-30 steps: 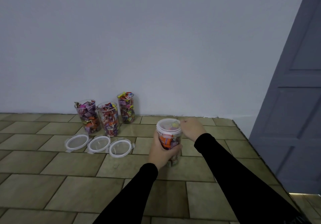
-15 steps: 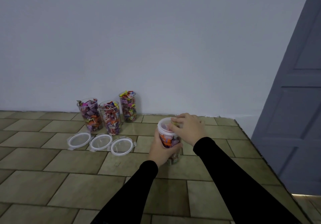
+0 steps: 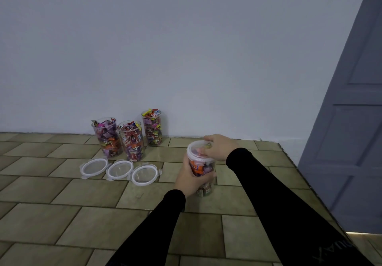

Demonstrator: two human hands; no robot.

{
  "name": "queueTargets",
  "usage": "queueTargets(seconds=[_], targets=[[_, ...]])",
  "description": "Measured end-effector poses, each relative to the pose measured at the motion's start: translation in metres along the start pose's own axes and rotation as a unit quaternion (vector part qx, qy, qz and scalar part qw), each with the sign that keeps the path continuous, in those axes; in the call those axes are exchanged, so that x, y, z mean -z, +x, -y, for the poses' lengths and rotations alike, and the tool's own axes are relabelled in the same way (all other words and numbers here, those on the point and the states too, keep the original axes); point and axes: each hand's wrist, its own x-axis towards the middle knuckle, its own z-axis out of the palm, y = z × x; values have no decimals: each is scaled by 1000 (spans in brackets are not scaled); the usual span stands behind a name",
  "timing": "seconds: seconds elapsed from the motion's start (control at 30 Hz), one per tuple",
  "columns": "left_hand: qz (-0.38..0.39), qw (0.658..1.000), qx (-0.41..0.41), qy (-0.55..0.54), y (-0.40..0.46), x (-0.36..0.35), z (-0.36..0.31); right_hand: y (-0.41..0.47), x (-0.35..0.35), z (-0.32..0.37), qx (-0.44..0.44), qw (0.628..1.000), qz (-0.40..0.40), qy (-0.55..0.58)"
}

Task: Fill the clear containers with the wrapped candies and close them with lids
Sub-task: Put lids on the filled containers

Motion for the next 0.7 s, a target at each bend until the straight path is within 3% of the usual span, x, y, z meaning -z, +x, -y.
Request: queueTargets(seconds=[0.3,0.4,0.53,0.7], targets=[[4,1000,6,9,0,1,-3,12,-3,-6,-2,997,5,76],[8,1000,12,8,1,3,-3,8,-6,-11,11,991,-27,129],[19,999,34,13,7,8,0,-5,-28,-33,29,927,-108,358],[36,998,46,10,12,11,2,-2,-60,-52,48,883,-151,441]])
